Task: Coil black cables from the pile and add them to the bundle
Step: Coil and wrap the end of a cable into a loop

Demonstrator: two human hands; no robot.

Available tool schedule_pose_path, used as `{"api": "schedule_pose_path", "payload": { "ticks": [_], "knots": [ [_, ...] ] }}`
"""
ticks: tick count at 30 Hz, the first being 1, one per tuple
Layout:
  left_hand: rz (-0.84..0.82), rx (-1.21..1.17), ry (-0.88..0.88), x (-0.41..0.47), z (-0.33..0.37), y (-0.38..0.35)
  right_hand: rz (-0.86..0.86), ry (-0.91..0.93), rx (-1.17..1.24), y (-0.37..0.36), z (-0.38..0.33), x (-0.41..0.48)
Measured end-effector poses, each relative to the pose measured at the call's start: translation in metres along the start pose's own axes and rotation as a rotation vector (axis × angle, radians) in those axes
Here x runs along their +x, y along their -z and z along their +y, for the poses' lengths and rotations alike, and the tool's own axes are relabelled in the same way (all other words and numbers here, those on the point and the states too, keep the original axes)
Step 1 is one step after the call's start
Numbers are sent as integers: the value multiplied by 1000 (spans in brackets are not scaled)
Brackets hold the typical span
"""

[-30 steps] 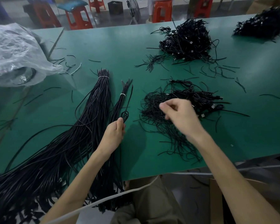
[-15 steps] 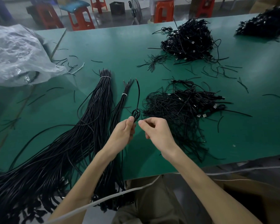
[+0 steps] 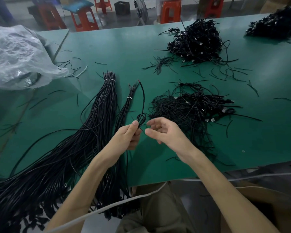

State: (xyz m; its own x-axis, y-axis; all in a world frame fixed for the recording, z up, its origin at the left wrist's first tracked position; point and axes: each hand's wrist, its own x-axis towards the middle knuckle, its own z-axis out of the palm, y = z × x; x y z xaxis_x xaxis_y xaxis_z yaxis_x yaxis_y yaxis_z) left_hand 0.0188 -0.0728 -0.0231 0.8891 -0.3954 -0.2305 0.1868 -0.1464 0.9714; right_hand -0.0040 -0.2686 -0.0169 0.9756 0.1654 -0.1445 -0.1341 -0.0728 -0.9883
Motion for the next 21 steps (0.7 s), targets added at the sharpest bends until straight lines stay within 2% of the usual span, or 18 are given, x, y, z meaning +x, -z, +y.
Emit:
{"api": "schedule_pose_path", "payload": {
  "ticks": [4,8,13,18,21],
  "knots": [
    [-217,-102,35,-7,5,5,-198,32,150,11,-7,3],
    [-296,-65,31,-10,9,1,-317,48,124,5,-9,6],
    [-301,-61,26,-13,11,4,-254,66,-8,3,-7,3],
    [-278,-122,42,-12,11,5,-106,166,-292,4,-8,-2],
    [-231,-170,56,-12,12,2,-104,260,-530,1,-13,-6]
  ]
}}
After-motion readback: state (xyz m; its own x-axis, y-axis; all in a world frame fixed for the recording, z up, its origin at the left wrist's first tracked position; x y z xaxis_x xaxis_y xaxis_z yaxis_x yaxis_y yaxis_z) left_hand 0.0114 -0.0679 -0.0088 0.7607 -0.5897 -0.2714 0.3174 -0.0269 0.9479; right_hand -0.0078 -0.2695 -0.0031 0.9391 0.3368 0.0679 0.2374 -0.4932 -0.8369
